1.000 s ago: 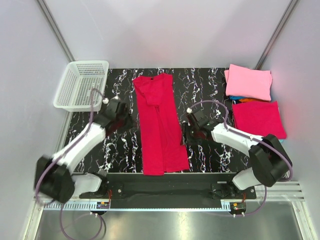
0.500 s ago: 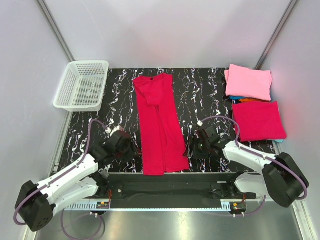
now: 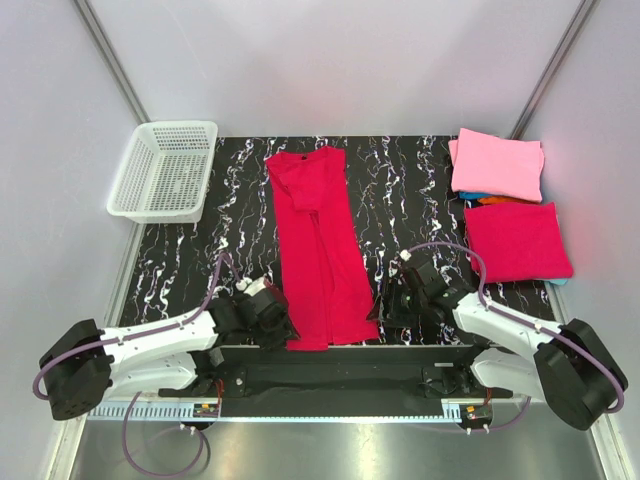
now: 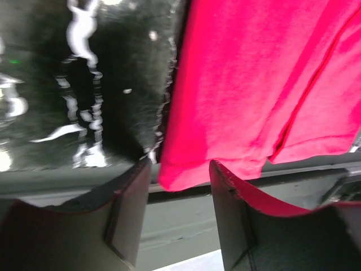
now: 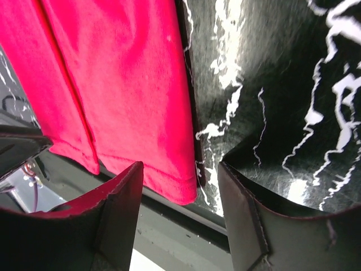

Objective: Fold and stack the t-shirts
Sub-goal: Fold the tshirt

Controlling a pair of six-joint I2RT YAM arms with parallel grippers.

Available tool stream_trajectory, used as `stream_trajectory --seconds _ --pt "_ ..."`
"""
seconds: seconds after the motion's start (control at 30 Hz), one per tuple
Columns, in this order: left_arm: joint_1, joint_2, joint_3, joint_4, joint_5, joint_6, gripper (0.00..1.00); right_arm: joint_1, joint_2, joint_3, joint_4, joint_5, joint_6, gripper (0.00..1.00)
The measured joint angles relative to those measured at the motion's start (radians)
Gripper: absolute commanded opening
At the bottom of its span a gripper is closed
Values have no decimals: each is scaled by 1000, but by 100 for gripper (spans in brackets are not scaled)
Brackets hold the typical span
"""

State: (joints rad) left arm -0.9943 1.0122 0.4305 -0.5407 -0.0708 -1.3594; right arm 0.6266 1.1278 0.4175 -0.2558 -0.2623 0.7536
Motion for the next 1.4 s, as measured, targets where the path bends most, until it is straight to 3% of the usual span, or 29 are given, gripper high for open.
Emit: stream_trajectory --seconds 0.27,0.63,1.1,1.4 --pt "-22 29 -54 182 37 -92 43 5 -31 -39 8 -39 29 55" --pt "-35 45 -65 224 35 -143 40 24 -51 -79 48 -72 60 50" --pt "-183 53 -57 48 -47 -281 47 55 -45 -80 64 -72 80 52" --pt "-217 28 -35 -22 -115 -312 49 63 -42 -81 71 -71 83 52"
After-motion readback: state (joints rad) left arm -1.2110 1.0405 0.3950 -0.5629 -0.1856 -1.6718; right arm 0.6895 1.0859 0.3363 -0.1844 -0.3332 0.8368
